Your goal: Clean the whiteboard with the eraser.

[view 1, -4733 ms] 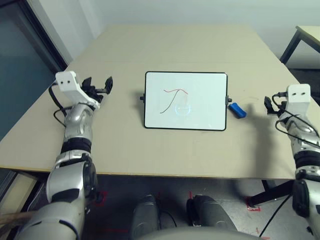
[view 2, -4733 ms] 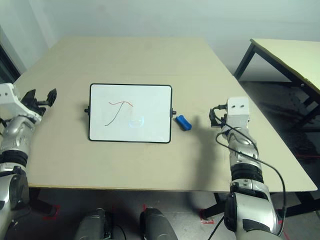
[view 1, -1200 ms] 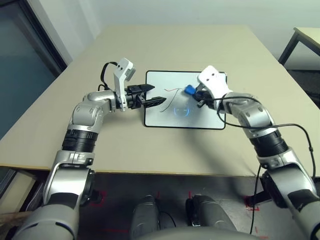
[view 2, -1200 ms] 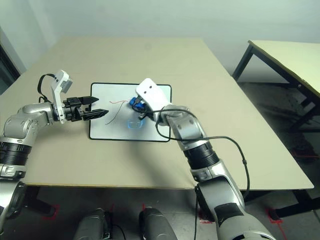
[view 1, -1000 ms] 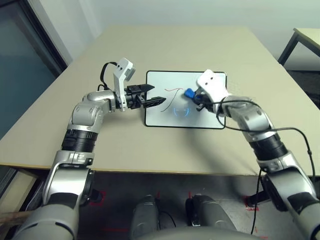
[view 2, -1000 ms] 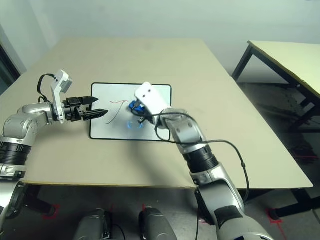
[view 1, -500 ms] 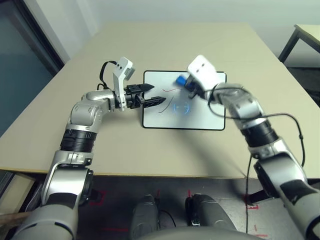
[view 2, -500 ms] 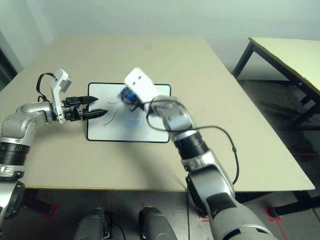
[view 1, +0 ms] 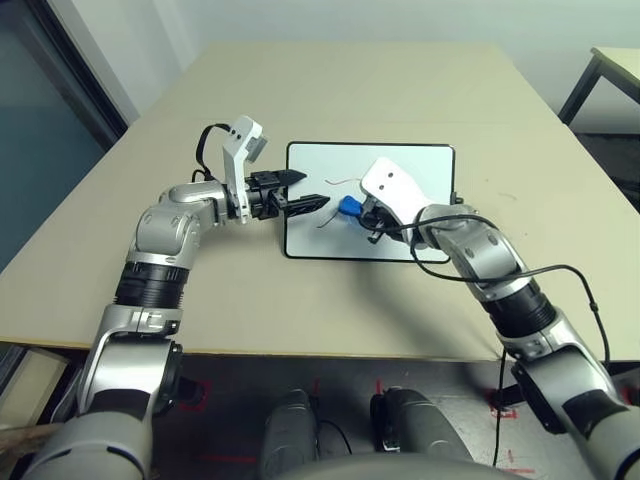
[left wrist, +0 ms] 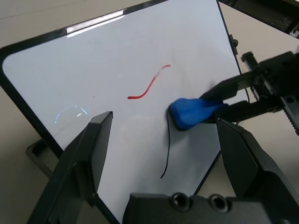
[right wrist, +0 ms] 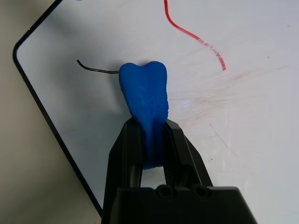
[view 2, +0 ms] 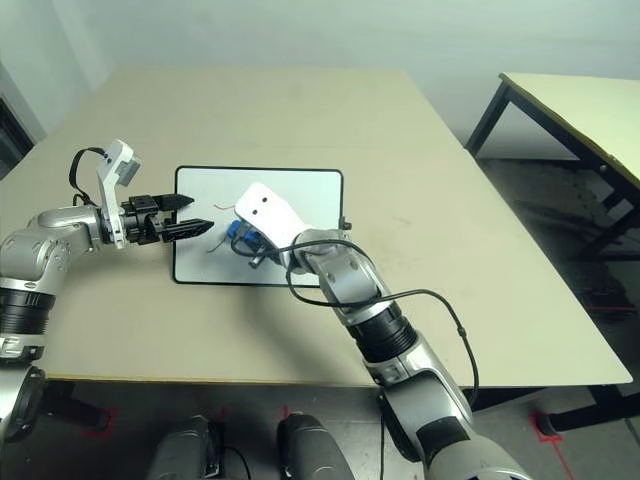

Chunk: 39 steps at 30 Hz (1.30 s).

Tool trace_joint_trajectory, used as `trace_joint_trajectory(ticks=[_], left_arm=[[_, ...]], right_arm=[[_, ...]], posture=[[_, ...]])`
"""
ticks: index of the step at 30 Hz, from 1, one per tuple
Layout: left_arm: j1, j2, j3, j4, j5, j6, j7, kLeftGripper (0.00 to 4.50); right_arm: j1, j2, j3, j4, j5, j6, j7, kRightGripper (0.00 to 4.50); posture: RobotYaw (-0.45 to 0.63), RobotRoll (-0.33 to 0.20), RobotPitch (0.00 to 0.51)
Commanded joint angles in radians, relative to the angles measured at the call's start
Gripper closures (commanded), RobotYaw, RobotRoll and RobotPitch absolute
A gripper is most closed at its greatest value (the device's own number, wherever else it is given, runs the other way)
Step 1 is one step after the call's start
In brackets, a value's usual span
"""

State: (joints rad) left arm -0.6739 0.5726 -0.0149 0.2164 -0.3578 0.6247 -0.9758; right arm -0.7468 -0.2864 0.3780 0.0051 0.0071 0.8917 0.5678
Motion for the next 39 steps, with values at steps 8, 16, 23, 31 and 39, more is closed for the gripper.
trace_joint_trajectory(ticks=[8,16,23,31,39], left_arm=[[0.016,0.005,0.000,-0.015,-0.003,0.009,0.005,0.00],[0.012,0.010,0.000,-0.008,-0.001,0.006,0.004,0.00],[0.014,0.007,0.000,-0.006,-0.001,0.005,0.004,0.00],[0.021,0.008,0.004,-0.013,-0.004,0.009,0.009,0.00],[0.023,0.024,0.010,-0.007,-0.002,0.008,0.006,0.00]], right_arm=[[-0.065,-0.036,-0.001,0.041,-0.035,0.057,-0.025,3.91],[-0.008,-0.091,0.071,-0.094,-0.025,0.161,0.021,3.91],[-0.131,-0.068,-0.021,0.098,-0.045,0.047,-0.035,3.92],[-0.035,-0.065,0.091,-0.070,-0.006,0.130,0.042,3.92],[-0.058,-0.055,0.109,-0.055,-0.023,0.119,0.045,3.92]], posture=[[-0.09,0.000,0.079],[-0.10,0.000,0.080],[-0.10,0.000,0.079],[-0.09,0.000,0.082],[-0.08,0.000,0.087]])
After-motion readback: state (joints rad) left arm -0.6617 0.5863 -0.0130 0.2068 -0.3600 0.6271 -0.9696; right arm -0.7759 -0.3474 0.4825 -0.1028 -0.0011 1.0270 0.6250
